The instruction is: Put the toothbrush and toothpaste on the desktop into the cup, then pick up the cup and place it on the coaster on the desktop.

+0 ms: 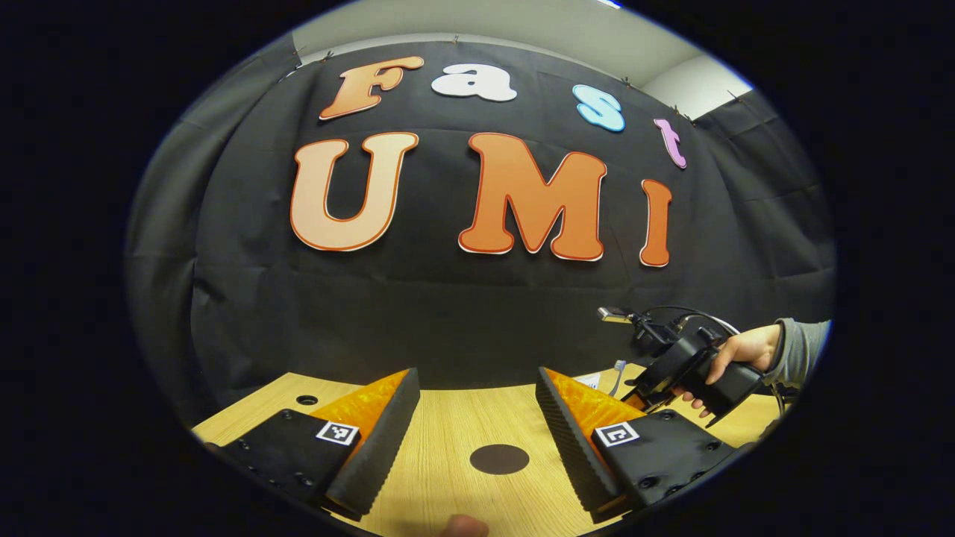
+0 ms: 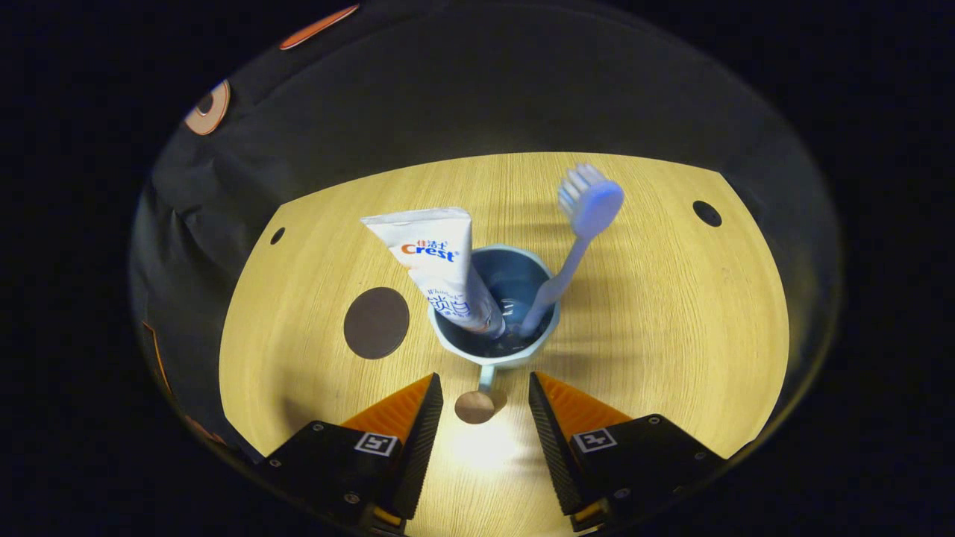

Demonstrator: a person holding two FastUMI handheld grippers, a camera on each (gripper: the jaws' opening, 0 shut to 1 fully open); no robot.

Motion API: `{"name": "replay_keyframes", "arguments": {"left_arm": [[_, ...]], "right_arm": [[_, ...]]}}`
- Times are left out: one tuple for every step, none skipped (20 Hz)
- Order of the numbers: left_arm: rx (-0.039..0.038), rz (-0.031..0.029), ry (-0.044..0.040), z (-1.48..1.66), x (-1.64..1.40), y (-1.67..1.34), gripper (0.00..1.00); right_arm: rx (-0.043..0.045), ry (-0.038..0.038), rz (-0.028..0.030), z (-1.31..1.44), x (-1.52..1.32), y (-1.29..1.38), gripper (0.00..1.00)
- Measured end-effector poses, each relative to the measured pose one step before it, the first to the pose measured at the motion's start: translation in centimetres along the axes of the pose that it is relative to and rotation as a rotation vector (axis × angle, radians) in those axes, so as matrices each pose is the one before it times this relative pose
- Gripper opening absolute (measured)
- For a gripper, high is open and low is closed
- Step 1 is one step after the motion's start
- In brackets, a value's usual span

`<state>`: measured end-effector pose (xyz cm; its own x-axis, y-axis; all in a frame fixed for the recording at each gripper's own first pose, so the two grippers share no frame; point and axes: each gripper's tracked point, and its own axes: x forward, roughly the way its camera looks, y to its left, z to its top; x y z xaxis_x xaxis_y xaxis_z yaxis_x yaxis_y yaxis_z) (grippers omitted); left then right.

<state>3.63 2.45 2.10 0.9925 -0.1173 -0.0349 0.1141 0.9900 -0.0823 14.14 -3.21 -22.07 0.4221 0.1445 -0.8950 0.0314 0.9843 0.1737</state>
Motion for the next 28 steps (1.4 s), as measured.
{"name": "replay_keyframes", "arguments": {"left_arm": [[0.00546, -0.00356, -0.00841, 0.036, -0.022, -0.157, 0.99], [0.01377, -0.00318, -0.01517, 0.146, 0.314, -0.204, 0.99], [0.01431, 0.00087, -0.00950, -0.076, 0.220, -0.505, 0.98], [0.02339, -0.00524, 0.00111, -0.287, 0.196, -0.739, 0.98], [0.00942, -0.01827, -0.00519, -0.180, 0.114, -0.909, 0.99], [-0.00246, -0.03105, 0.00024, -0.167, -0.010, -1.235, 0.99], [-0.00064, -0.02092, 0.00384, -0.206, -0.027, -0.796, 0.99], [0.00326, -0.00487, 0.00445, -0.253, 0.111, -0.223, 0.99], [0.00154, -0.00178, 0.00233, -0.085, -0.046, -0.128, 0.99], [-0.00168, -0.00422, 0.00566, -0.343, -0.100, -0.141, 1.00], [-0.00249, -0.00069, 0.00553, -0.287, -0.078, 0.047, 0.99], [-0.00234, 0.00084, 0.00604, -0.257, 0.017, 0.075, 0.99], [-0.00346, 0.00183, 0.00372, -0.274, -0.083, 0.253, 0.99], [-0.00539, 0.00057, 0.00380, -0.252, 0.142, 0.262, 1.00], [-0.00438, 0.00315, 0.00597, -0.206, -0.025, 0.201, 0.99], [-0.00300, 0.00412, 0.00570, -0.156, 0.089, 0.278, 0.99], [-0.00046, 0.00316, 0.00588, -0.200, 0.230, 0.225, 0.99], [0.00075, 0.00543, 0.00068, -0.108, -0.149, 0.226, 0.99], [-0.00025, 0.00384, -0.00244, 0.060, -0.121, 0.115, 1.00], [-0.00033, 0.00506, -0.00503, 0.147, 0.021, 0.257, 0.99], [-0.00142, 0.00410, -0.00535, 0.176, 0.007, 0.119, 0.99], [0.00095, 0.00392, -0.00149, 0.088, 0.005, 0.136, 1.00], [0.00011, 0.00469, -0.00129, 0.006, -0.029, 0.248, 1.00], [0.00102, 0.00330, -0.00183, 0.076, -0.186, 0.120, 0.99], [-0.00047, 0.00623, -0.00627, 0.189, -0.084, 0.282, 1.00], [0.00017, 0.00703, -0.00929, 0.312, -0.068, 0.268, 1.00], [0.00011, 0.00907, -0.01202, 0.375, -0.047, 0.421, 1.00], [0.00303, 0.00503, -0.01148, 0.324, -0.236, 0.060, 0.99]], "right_arm": [[0.00141, 0.00386, -0.01048, 0.074, 0.321, -0.124, 0.69], [0.00159, 0.00403, -0.01094, 0.173, 0.302, -0.200, 0.68], [0.00747, 0.00550, -0.01877, 0.085, 0.190, -0.372, 0.66], [0.01354, 0.00362, -0.01070, 0.157, 0.252, -0.104, 0.65], [0.01581, 0.00388, 0.00255, 0.070, 0.322, 0.037, 0.62], [0.01351, 0.00654, 0.00187, -0.123, 0.181, -0.037, 0.60], [0.00409, -0.00126, -0.00681, 0.139, 0.133, -0.147, 0.58], [0.00637, -0.00170, -0.00433, -0.066, 0.055, 0.082, 0.57], [-0.00030, -0.00273, -0.00435, 0.090, 0.016, 0.030, 0.55], [-0.00241, -0.00341, -0.00669, 0.009, -0.029, -0.093, 0.53], [-0.00826, -0.00145, -0.00889, -0.106, 0.213, -0.086, 0.50], [-0.00326, 0.00010, -0.01298, 0.103, 0.009, -0.269, 0.50], [-0.01465, -0.01579, -0.01404, 0.407, 0.219, -0.212, 0.32], [-0.02227, 0.00017, -0.01356, -0.115, 0.152, -0.292, 0.31], [-0.01401, -0.00861, -0.00969, 0.180, 0.115, -0.101, 0.28], [-0.01352, -0.00216, -0.00597, -0.046, 0.096, 0.054, 0.26], [-0.01178, -0.00577, -0.00325, 0.125, -0.067, 0.006, 0.25], [-0.01680, -0.00523, -0.00209, 0.012, 0.059, 0.026, 0.24], [-0.02372, -0.00369, -0.00822, 0.017, -0.083, -0.129, 0.23], [-0.01938, -0.00868, -0.00921, 0.231, -0.076, -0.020, 0.23], [-0.01263, -0.00723, 0.00008, 0.201, -0.082, 0.018, 0.22], [-0.00707, -0.00503, 0.00709, 0.024, 0.040, 0.021, 0.22], [-0.00247, -0.00586, 0.01023, 0.172, -0.101, 0.153, 0.22], [-0.00759, -0.00618, 0.01066, 0.056, 0.024, 0.033, 0.22], [-0.01159, -0.00813, 0.00689, 0.147, 0.061, 0.076, 0.22], [-0.01622, -0.00878, 0.00827, -0.025, 0.085, -0.044, 0.22], [-0.01564, -0.00944, 0.00714, 0.145, 0.091, 0.090, 0.22], [-0.01586, -0.00899, 0.00546, 0.064, 0.061, -0.051, 0.22]]}}
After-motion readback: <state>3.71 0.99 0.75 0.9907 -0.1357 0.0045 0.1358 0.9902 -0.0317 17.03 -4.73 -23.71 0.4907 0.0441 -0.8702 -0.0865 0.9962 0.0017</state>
